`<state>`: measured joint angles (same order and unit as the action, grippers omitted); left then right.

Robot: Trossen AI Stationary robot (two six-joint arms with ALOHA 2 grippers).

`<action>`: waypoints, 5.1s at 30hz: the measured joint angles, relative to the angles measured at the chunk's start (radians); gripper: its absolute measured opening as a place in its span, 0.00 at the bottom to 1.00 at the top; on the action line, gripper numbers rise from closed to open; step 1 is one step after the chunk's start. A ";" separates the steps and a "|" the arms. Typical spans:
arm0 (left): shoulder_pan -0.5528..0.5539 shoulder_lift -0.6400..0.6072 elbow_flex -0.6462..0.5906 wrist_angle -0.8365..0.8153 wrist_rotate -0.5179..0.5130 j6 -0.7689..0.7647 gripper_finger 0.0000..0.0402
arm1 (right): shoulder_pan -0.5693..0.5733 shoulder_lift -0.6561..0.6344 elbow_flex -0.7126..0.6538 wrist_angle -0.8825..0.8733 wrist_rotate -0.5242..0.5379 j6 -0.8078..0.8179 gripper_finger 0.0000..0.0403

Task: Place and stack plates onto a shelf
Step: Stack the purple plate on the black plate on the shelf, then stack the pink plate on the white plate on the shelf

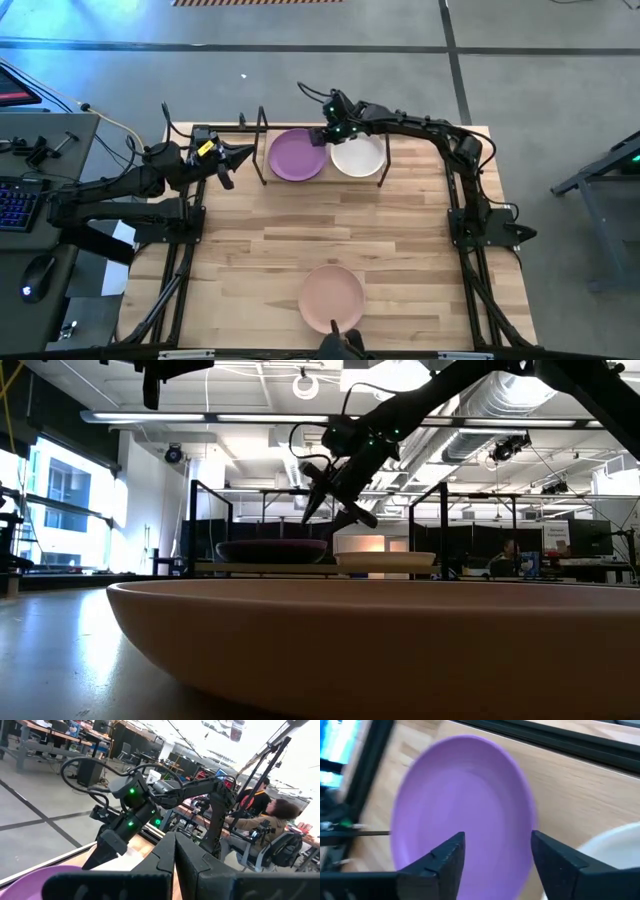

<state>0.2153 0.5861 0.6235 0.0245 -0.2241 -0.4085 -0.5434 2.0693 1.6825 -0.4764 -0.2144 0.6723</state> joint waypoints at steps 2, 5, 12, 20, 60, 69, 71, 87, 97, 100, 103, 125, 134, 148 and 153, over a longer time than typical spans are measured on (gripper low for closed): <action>0.000 0.000 0.000 0.000 0.000 0.000 0.00 | -0.005 -0.005 0.000 0.008 -0.019 -0.009 0.53; 0.000 -0.001 0.000 -0.001 0.002 -0.006 0.00 | -0.008 -0.037 0.000 -0.022 -0.027 -0.079 0.54; 0.000 -0.039 0.000 -0.003 0.015 0.012 0.00 | 0.061 -0.294 -0.106 -0.116 0.019 -0.376 0.54; 0.000 -0.069 0.000 -0.004 0.015 0.046 0.00 | 0.251 -0.758 -0.617 0.289 0.082 -0.220 0.54; -0.023 -0.023 0.000 -0.004 0.303 0.096 0.00 | 0.459 -1.049 -0.951 0.729 0.291 -0.337 0.41; -0.051 -0.009 0.000 -0.007 0.296 0.071 0.00 | 0.459 -1.049 -0.951 0.729 0.282 -0.343 0.14; -0.055 -0.002 0.000 -0.005 0.296 0.075 0.00 | 0.459 -1.049 -0.951 0.729 0.263 -0.368 0.04; -0.055 0.005 0.000 -0.006 0.296 0.131 0.00 | 0.459 -1.049 -0.951 0.729 0.221 -0.419 0.00; -0.104 0.121 0.062 -0.092 0.349 0.008 0.03 | 0.459 -1.049 -0.951 0.728 0.236 -0.386 0.00; -0.183 0.239 0.129 -0.181 0.361 -0.012 0.10 | 0.459 -1.053 -0.951 0.726 0.236 -0.390 0.00; -0.271 0.361 0.203 -0.261 0.359 -0.041 0.21 | 0.459 -1.076 -0.951 0.708 0.236 -0.405 0.00; -0.629 1.089 0.241 0.018 0.126 -0.724 0.46 | 0.459 -1.264 -0.950 0.375 0.233 -0.516 0.00; -0.630 1.202 0.325 -0.012 0.138 -0.712 0.46 | 0.459 -1.264 -0.950 0.362 0.233 -0.515 0.00; -0.628 1.248 0.382 -0.142 0.133 -0.699 0.46 | 0.459 -1.260 -0.950 0.382 0.233 -0.514 0.00; -0.628 1.279 0.383 -0.135 0.141 -0.709 0.46 | 0.459 -1.256 -0.951 0.383 0.233 -0.514 0.00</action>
<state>-0.4129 1.8649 1.0069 -0.1107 -0.0826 -1.1175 -0.0849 0.8135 0.7319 -0.0937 0.0189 0.1579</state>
